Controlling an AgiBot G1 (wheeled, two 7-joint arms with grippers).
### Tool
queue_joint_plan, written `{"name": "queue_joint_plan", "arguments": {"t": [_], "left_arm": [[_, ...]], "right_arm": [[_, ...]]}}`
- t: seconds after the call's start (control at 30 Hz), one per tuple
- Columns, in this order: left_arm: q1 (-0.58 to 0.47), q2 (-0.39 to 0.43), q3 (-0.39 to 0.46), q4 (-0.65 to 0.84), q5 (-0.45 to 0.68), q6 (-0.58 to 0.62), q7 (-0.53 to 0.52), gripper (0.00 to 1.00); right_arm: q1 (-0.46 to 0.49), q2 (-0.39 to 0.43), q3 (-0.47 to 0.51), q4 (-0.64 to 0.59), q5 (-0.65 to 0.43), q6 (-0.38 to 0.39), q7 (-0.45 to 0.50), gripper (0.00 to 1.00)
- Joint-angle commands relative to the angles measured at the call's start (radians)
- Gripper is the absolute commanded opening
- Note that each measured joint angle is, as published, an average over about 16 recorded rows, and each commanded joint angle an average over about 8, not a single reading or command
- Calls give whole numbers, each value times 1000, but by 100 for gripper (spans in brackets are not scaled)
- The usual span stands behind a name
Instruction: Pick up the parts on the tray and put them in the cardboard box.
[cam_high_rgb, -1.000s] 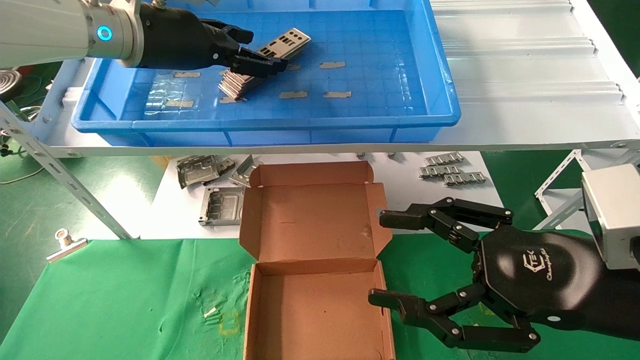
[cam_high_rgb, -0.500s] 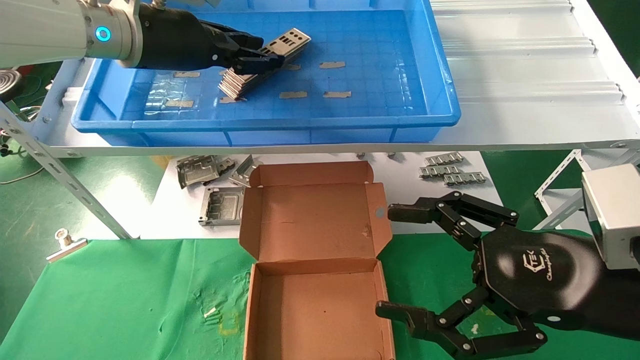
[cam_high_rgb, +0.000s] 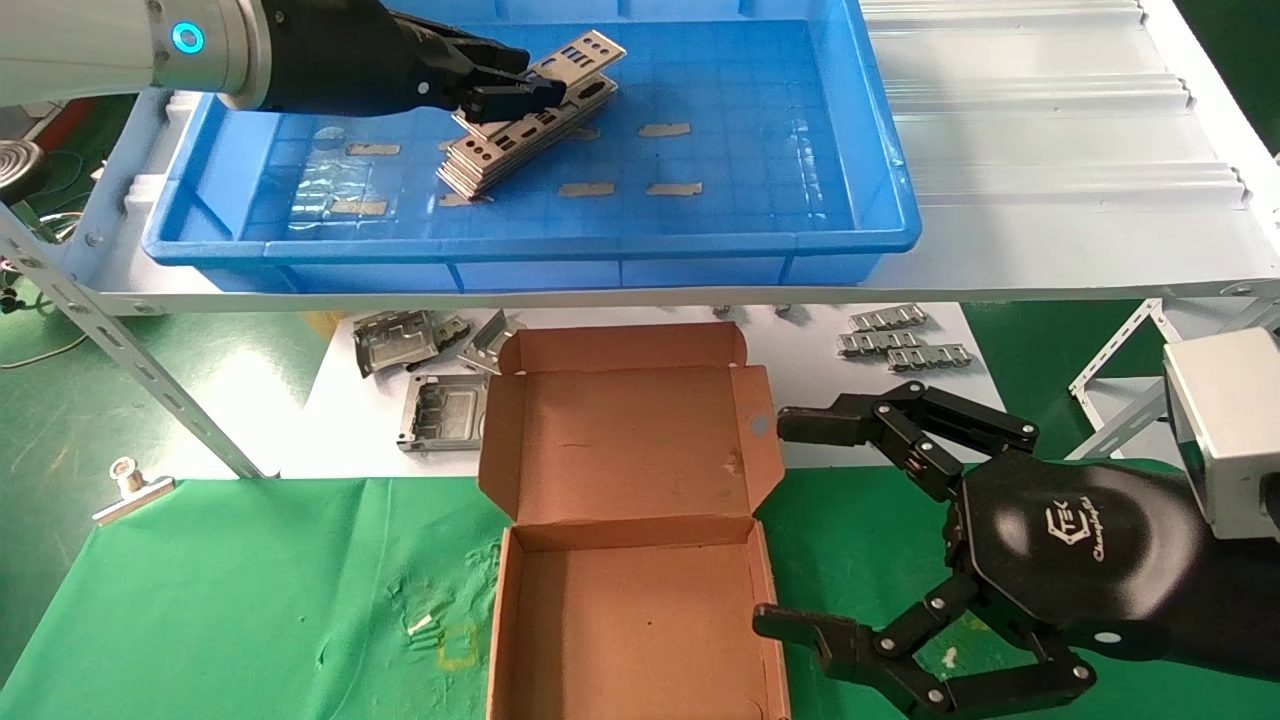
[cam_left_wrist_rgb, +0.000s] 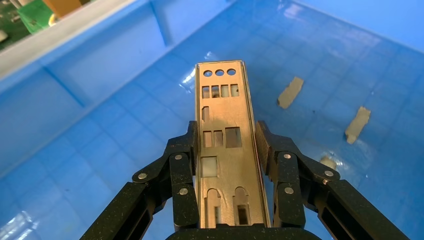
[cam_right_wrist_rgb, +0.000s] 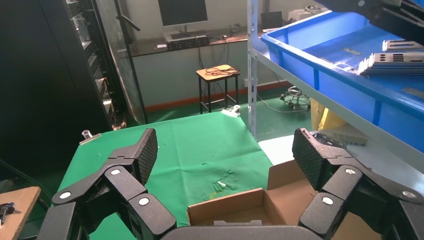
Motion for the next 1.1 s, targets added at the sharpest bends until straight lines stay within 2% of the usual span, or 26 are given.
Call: {"name": "queue_joint_plan", "arguments": {"t": [0.03, 0.3, 0.6, 0.73, 0.87, 1.1], "left_arm": [[-5, -2, -2, 0, -2, 1, 1, 0], [-28, -35, -18, -6, -26, 88, 18, 0], [-24, -138, -52, -44, -88, 454, 107, 0], [12, -180, -56, -95, -123, 544, 144, 0], [95, -229, -23, -232, -190, 560, 130, 0], [286, -384, 114, -625, -353, 537, 52, 0]], "right_arm": [[0, 0, 0, 0, 0, 0, 0, 100], [0, 0, 0, 0, 0, 0, 0, 100], [0, 0, 0, 0, 0, 0, 0, 100], [0, 0, 0, 0, 0, 0, 0, 100], [0, 0, 0, 0, 0, 0, 0, 100], [0, 0, 0, 0, 0, 0, 0, 100]]}}
